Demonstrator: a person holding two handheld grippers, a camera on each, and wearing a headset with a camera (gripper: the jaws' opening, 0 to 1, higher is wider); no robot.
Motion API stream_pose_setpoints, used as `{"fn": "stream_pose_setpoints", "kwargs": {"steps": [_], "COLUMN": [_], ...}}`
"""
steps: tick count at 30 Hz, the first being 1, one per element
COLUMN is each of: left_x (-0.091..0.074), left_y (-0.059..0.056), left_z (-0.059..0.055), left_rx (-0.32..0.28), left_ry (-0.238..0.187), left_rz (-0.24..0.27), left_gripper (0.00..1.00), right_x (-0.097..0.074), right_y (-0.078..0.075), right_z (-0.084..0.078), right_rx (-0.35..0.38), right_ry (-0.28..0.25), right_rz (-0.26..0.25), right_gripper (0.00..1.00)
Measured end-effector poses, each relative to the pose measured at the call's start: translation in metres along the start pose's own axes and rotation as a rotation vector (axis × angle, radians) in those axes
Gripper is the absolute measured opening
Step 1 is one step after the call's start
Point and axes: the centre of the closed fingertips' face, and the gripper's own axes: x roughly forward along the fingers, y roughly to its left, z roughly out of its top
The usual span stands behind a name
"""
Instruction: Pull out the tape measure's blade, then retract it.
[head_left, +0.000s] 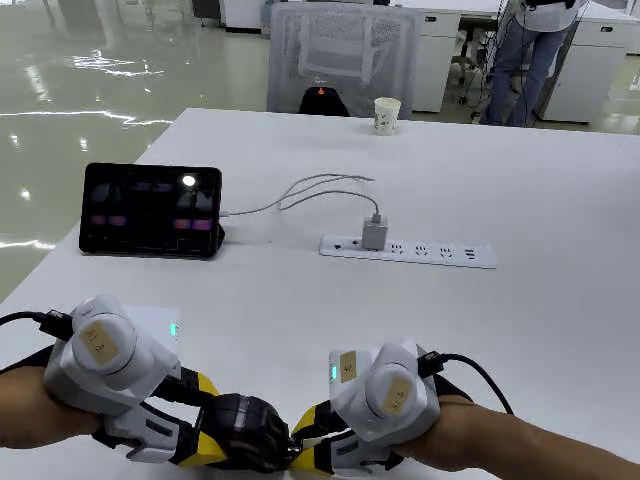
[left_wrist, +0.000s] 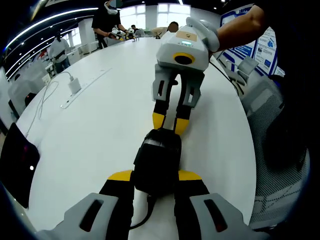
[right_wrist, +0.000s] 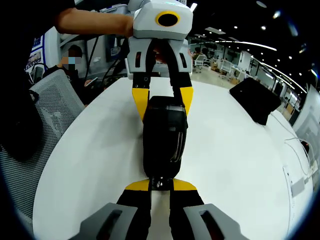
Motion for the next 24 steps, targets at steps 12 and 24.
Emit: {"fn": "stream_pose_setpoints", "kwargs": {"steps": [12, 24], "left_x": [0.0009, 0.0003], "left_y": [0.0026, 0.0016], "left_z": [-0.0014, -0.0011], "left_rx": [0.000, -0.004], "left_ry": [0.001, 0.001], "left_rz": [-0.005, -0.005], "left_gripper": [0.24, 0.24], "right_x": [-0.0028, -0.0087], "right_y": [0.0003, 0.0003], "right_z": [-0.0027, -0.0091], "right_rx": [-0.001, 0.000], "right_ry": [0.000, 0.001], "right_rz": [0.003, 0.002], "right_gripper": [0.09, 0.09]}}
